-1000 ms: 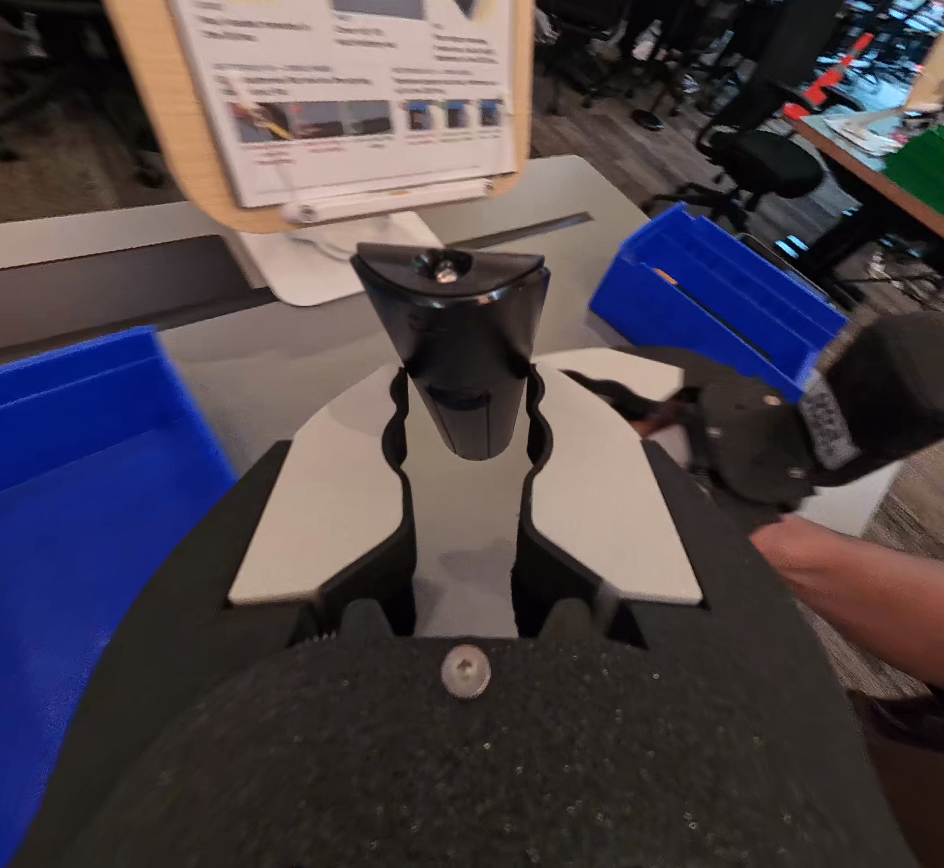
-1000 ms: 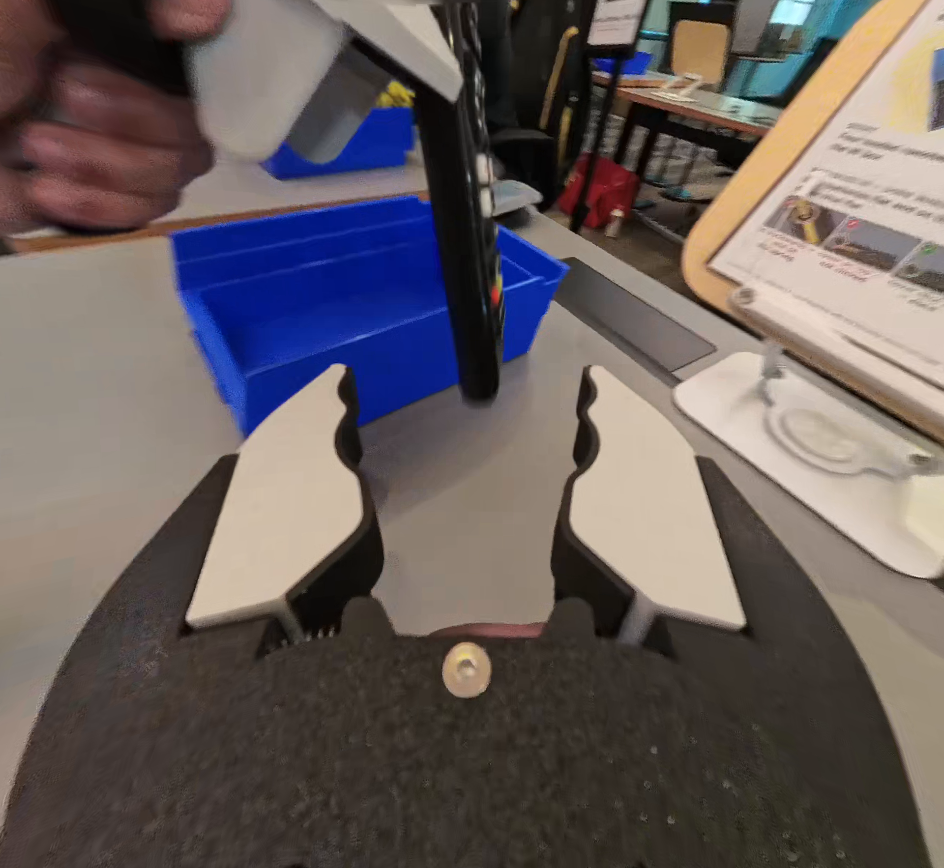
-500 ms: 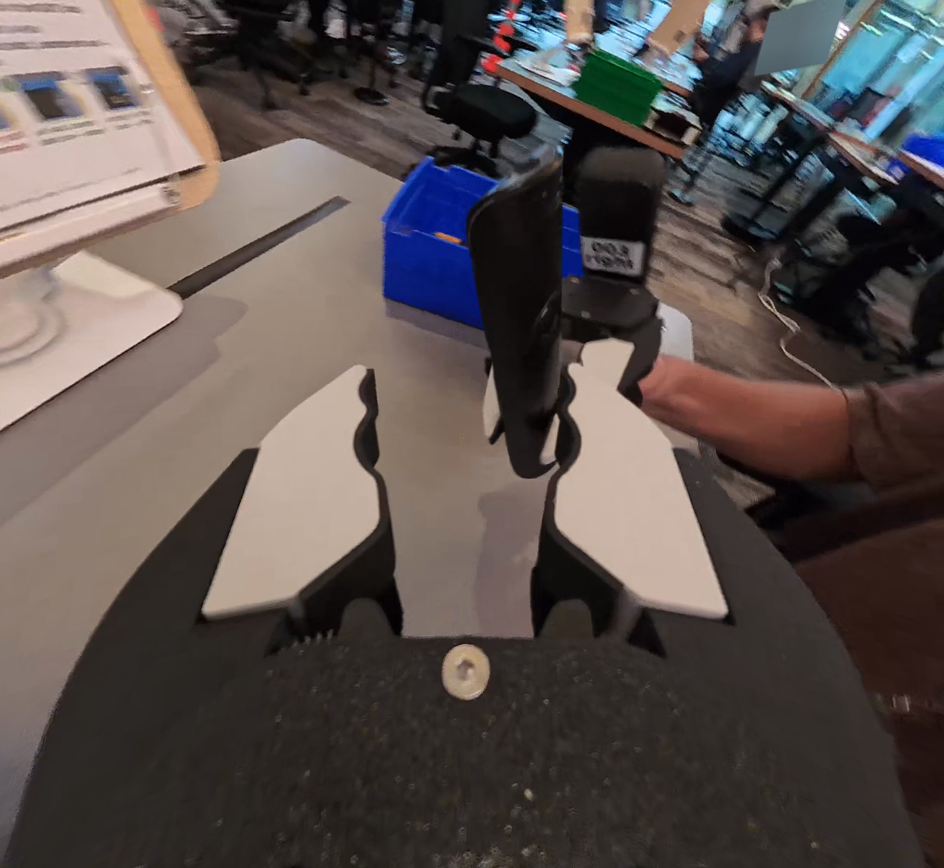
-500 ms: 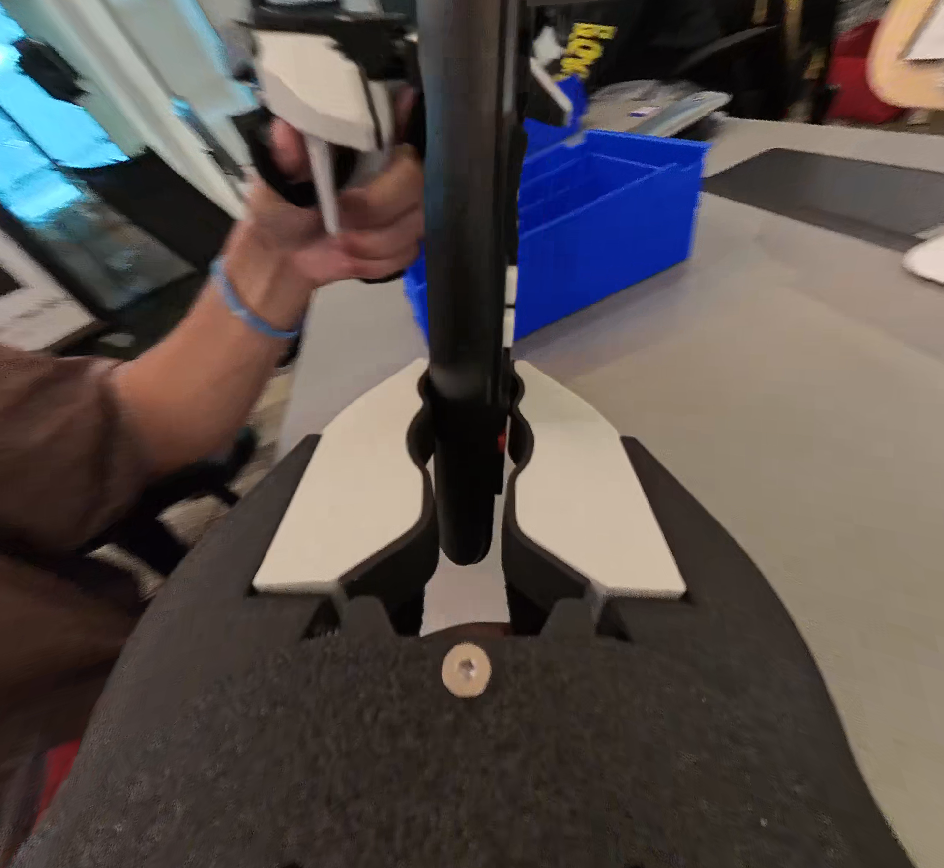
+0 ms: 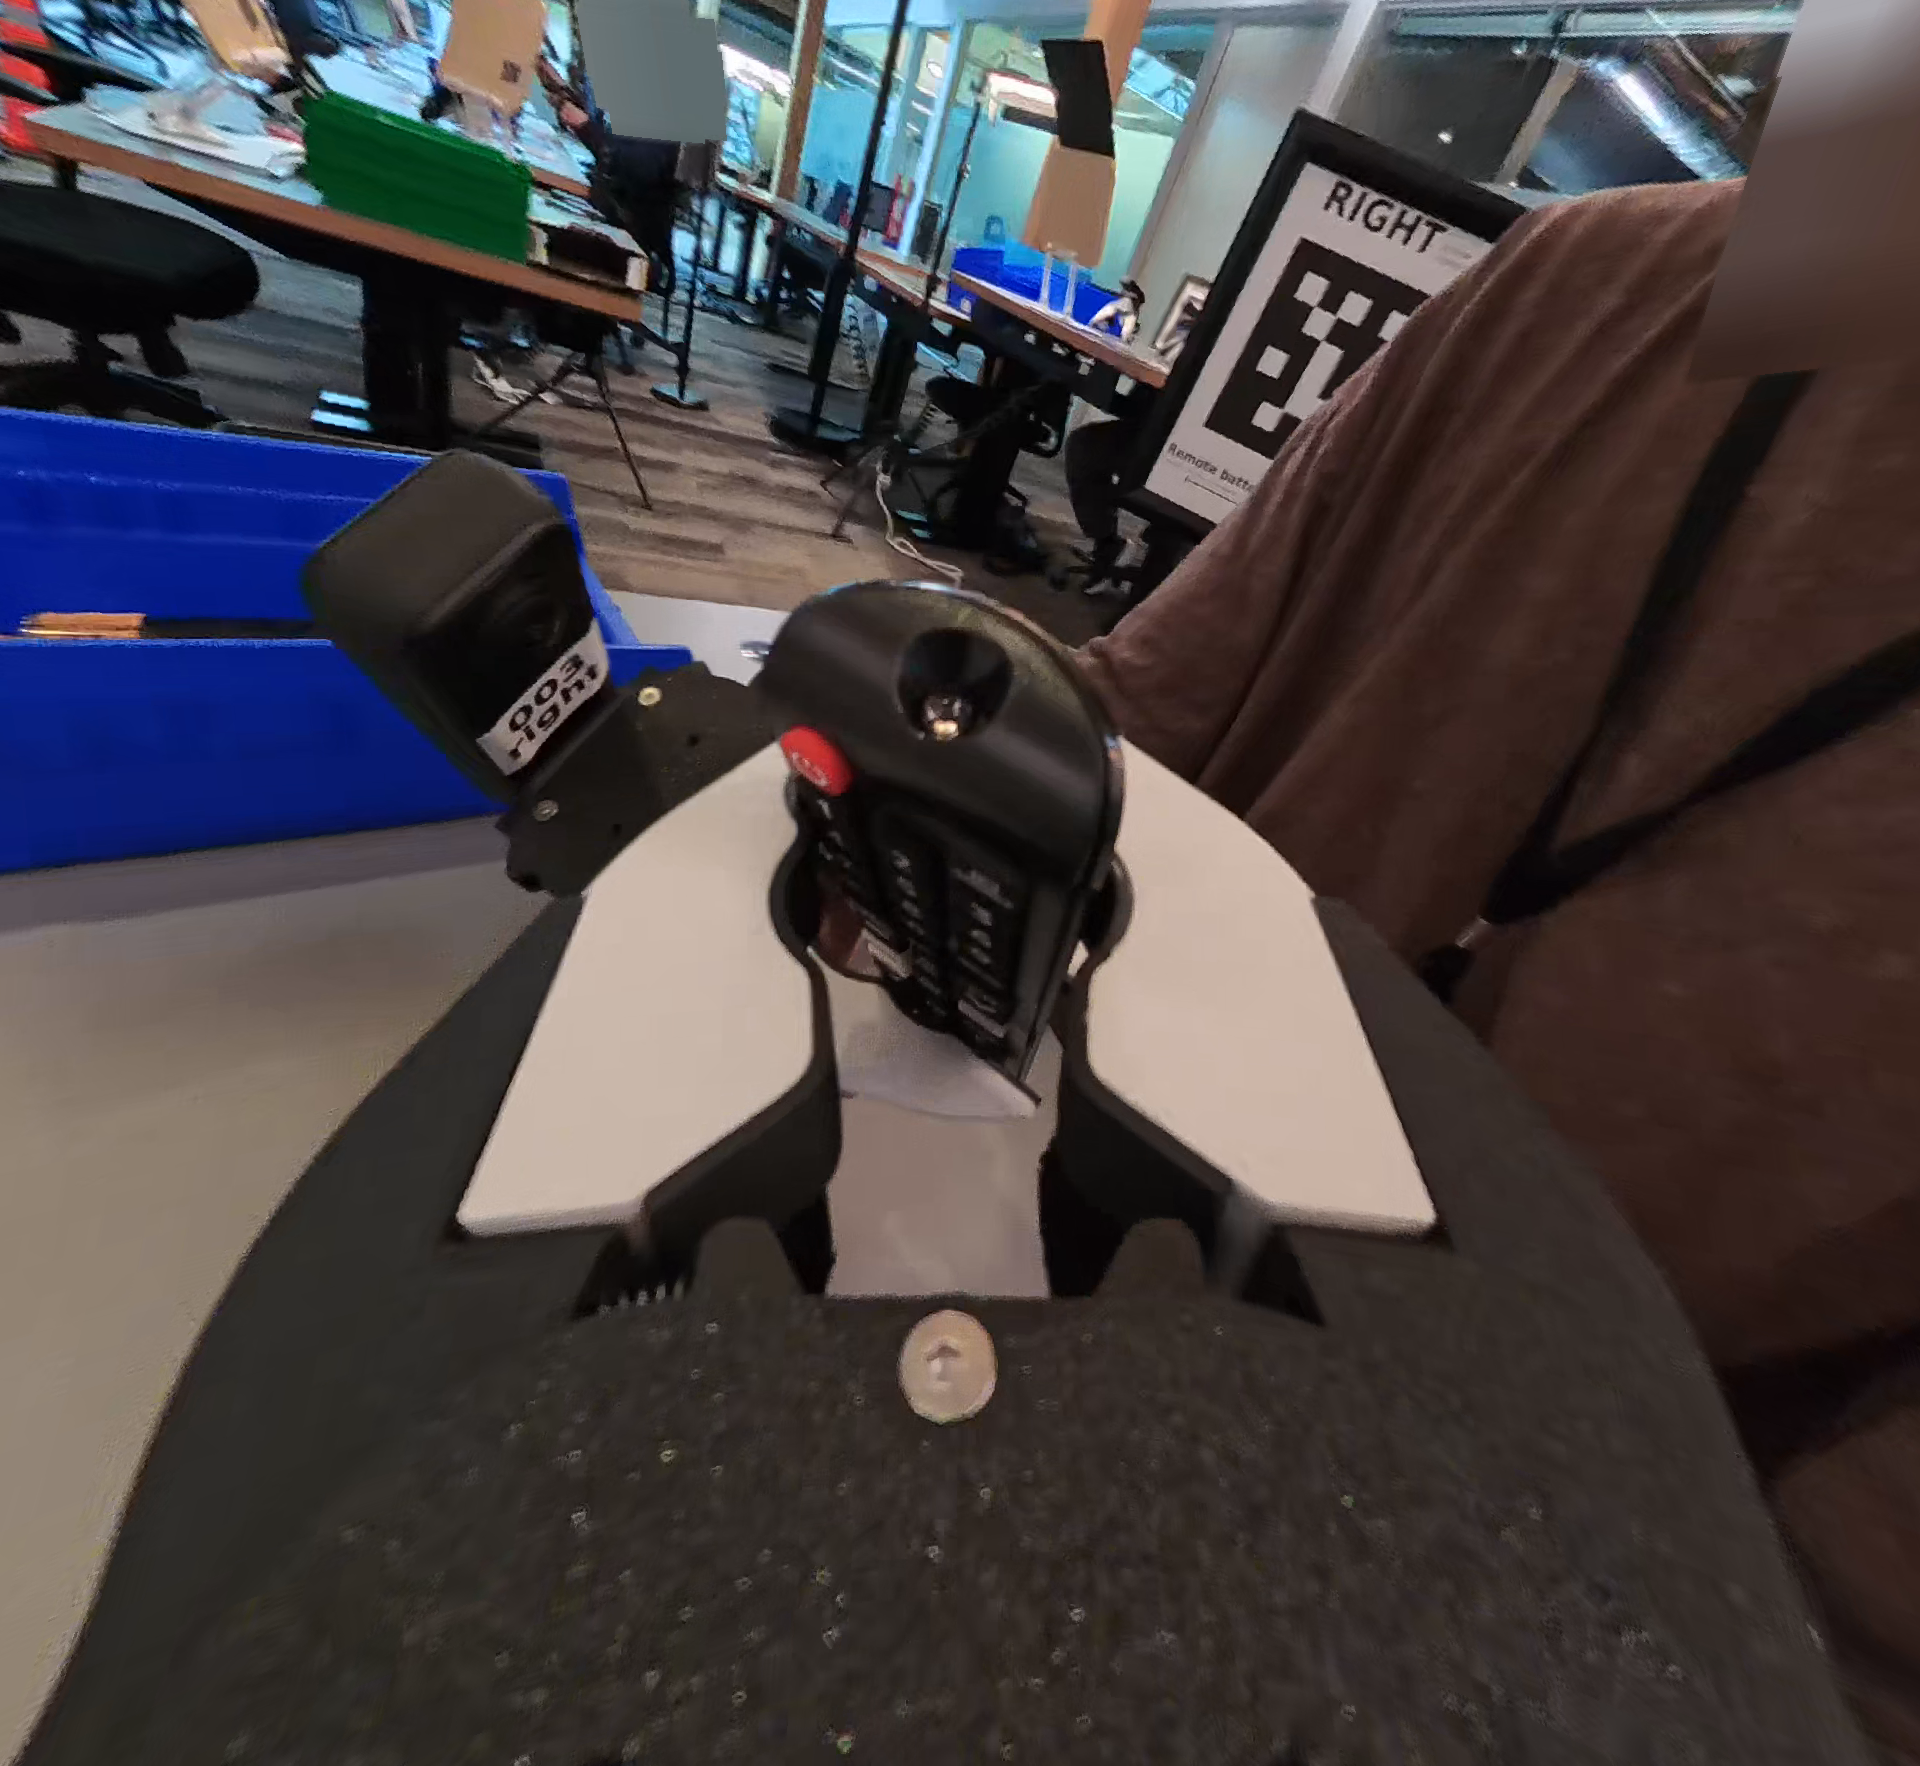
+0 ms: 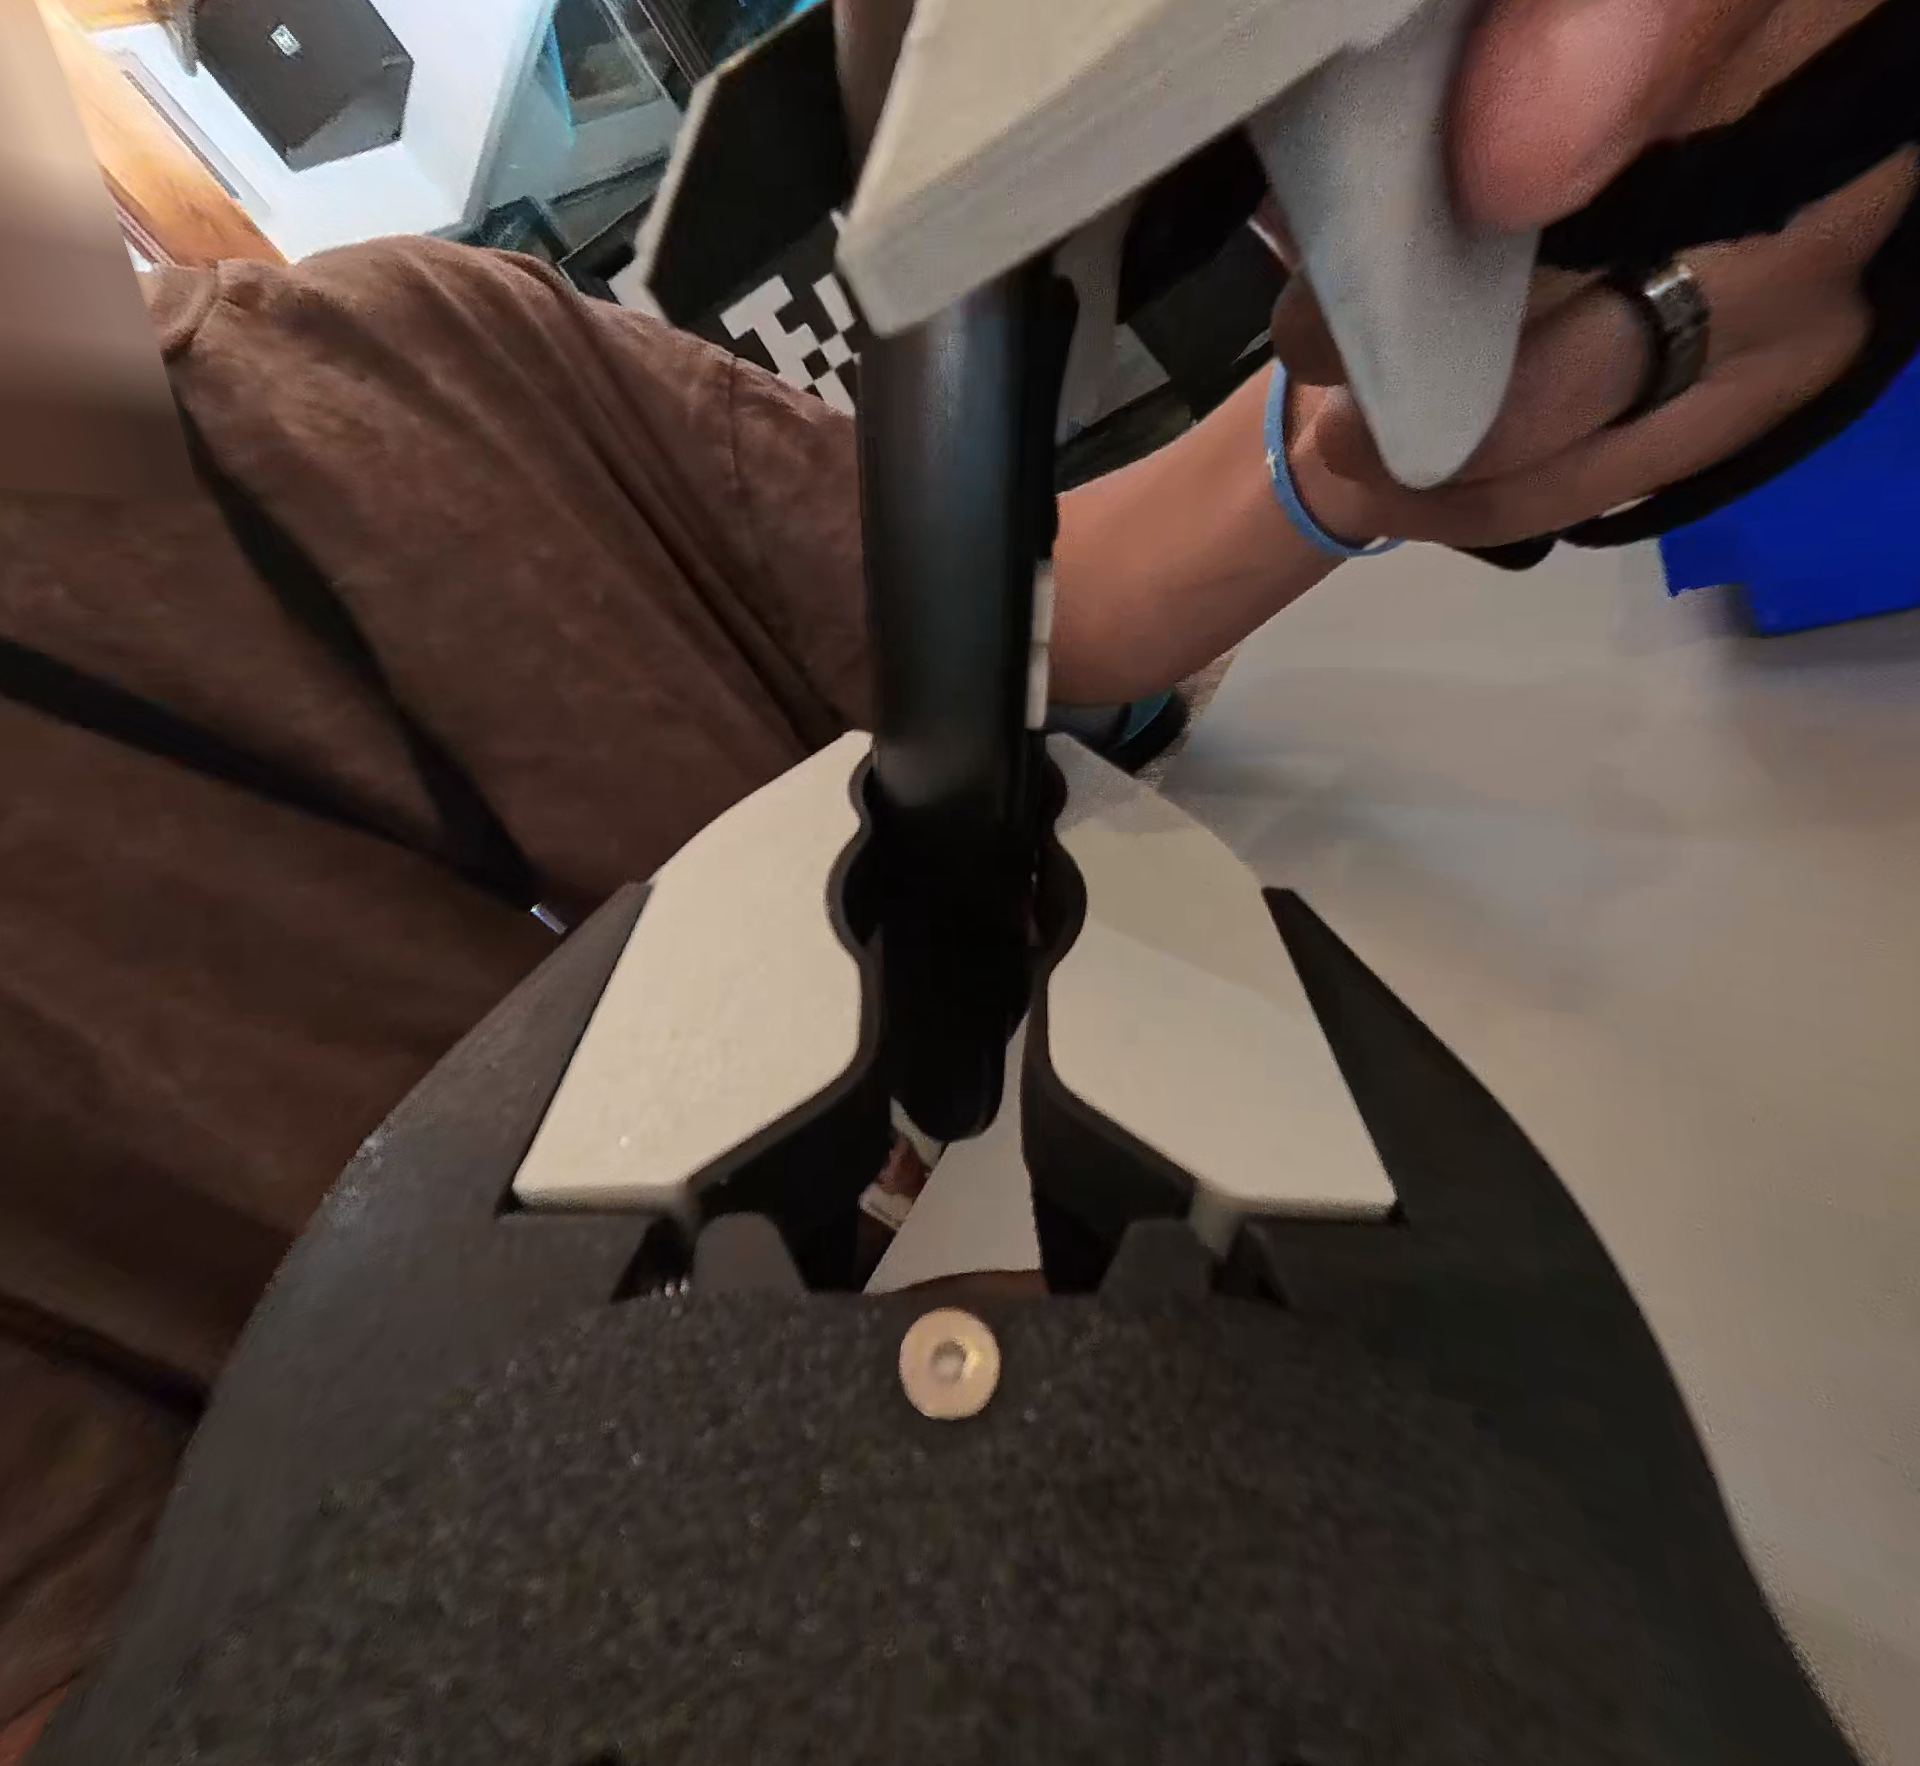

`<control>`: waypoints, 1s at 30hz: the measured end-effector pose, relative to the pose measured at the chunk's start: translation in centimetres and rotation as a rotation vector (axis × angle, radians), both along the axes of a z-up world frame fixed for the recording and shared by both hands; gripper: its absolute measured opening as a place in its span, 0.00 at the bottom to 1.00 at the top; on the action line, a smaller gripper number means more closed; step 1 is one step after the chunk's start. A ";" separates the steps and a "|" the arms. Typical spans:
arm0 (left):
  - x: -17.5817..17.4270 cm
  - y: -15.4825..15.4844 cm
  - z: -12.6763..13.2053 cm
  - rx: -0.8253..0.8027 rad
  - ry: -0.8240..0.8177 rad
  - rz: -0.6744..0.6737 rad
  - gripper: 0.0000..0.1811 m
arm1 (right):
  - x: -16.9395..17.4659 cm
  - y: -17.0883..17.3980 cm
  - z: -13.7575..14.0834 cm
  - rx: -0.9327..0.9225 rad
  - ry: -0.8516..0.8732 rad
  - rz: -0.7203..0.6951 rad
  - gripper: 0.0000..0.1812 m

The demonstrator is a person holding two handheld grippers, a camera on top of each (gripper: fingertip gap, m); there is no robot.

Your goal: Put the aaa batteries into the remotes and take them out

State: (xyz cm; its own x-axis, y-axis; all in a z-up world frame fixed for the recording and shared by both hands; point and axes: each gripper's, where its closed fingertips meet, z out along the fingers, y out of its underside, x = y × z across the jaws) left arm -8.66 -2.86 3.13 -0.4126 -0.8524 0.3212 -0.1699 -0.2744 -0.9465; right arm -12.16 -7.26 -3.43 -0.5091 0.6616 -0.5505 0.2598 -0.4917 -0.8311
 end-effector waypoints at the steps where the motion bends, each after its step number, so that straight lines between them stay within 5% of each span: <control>1: 0.1 0.2 -0.2 -0.002 -0.005 0.019 0.26 | 0.3 0.0 0.0 -0.014 0.000 0.012 0.14; 5: -0.1 2.3 -0.6 -0.082 -0.015 0.159 0.26 | 0.6 2.5 -0.1 -0.011 0.026 -0.147 0.21; 11: -2.1 8.7 0.2 -0.297 -0.140 0.566 0.23 | 1.9 8.3 -1.3 0.203 0.062 -0.655 0.46; 13: -2.5 10.4 -0.4 -0.351 -0.134 0.659 0.22 | 1.7 9.8 -3.0 0.249 -0.008 -0.795 0.46; 19: -0.4 10.9 -1.7 -0.379 -0.006 0.675 0.21 | -2.3 10.3 -8.5 0.325 -0.276 -0.902 0.53; 25: 1.4 10.3 0.4 -0.422 -0.048 0.665 0.21 | -2.8 11.7 -7.4 0.446 -0.264 -1.135 0.49; 30: 1.2 9.9 1.7 -0.470 -0.147 0.621 0.19 | -3.4 8.1 -3.9 0.436 -0.003 -0.981 0.24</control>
